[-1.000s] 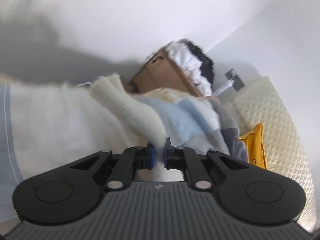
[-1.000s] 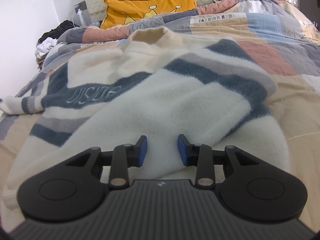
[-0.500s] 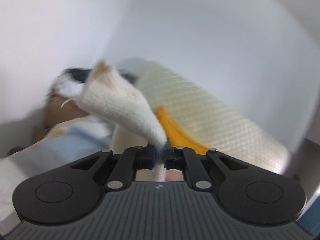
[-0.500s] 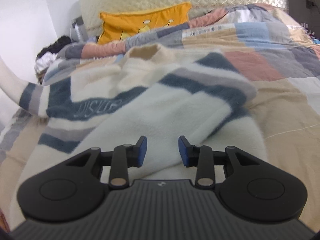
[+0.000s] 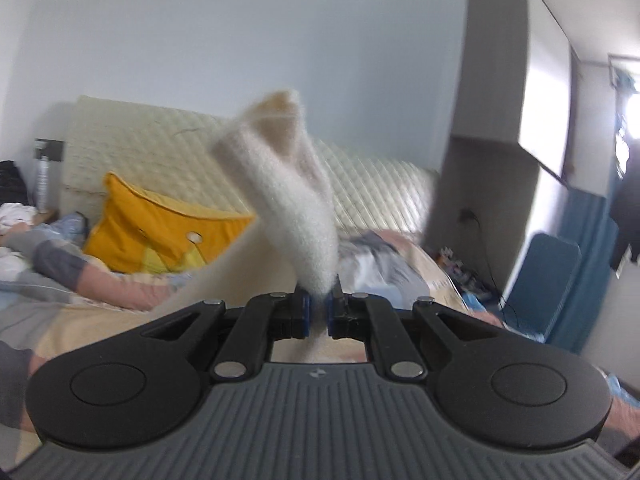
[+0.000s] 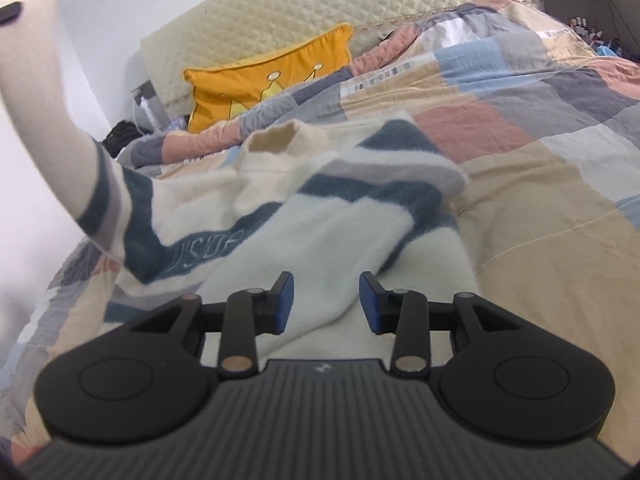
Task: Fold large clothes
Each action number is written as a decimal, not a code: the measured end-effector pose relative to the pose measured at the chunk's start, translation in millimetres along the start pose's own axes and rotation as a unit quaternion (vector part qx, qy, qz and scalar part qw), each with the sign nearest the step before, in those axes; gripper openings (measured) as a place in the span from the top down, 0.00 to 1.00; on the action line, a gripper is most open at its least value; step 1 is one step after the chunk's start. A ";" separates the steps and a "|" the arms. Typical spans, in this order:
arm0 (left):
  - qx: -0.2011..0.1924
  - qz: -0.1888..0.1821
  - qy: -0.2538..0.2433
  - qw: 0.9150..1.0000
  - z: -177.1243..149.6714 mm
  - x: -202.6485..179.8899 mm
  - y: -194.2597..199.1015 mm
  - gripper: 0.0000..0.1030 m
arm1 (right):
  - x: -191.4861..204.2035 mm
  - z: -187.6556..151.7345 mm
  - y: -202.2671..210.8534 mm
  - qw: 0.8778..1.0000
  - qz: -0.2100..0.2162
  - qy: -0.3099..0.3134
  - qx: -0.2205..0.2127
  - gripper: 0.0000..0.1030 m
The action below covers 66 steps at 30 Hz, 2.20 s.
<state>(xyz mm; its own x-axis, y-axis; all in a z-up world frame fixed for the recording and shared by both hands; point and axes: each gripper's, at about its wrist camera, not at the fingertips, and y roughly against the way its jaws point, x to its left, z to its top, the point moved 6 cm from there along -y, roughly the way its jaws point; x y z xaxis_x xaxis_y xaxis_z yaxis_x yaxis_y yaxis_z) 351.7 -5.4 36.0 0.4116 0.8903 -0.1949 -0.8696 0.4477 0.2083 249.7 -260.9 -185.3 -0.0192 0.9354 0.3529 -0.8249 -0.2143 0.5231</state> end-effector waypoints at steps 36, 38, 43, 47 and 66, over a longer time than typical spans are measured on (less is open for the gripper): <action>0.180 -0.019 0.121 0.976 -202.3 -15.3 -20.3 0.42 | -53.8 19.4 31.9 0.990 -0.014 -0.119 -0.073 0.61; 0.177 0.003 0.118 0.977 -196.8 0.7 -27.3 0.42 | -46.8 21.6 32.6 0.992 -0.020 -0.097 -0.079 0.61; 0.189 0.045 0.102 0.976 -213.9 36.2 -48.8 0.42 | -20.8 24.0 25.2 0.996 -0.006 -0.035 -0.083 0.61; 0.214 0.062 0.121 0.967 -235.2 57.5 -72.9 0.42 | 6.8 20.2 12.8 0.997 0.023 0.031 -0.069 0.62; 0.259 0.108 0.130 0.951 -272.5 76.7 -83.1 0.43 | 17.0 -17.8 -58.8 0.990 -0.020 0.120 0.066 0.65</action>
<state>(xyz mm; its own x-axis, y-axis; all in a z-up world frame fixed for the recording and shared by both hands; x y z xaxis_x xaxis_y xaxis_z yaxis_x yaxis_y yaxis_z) 381.2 2.9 -257.4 0.0980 0.9455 -0.3106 -0.6468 0.2977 0.7022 287.8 -227.4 -223.9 -0.1346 0.9803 0.1445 -0.7464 -0.1962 0.6359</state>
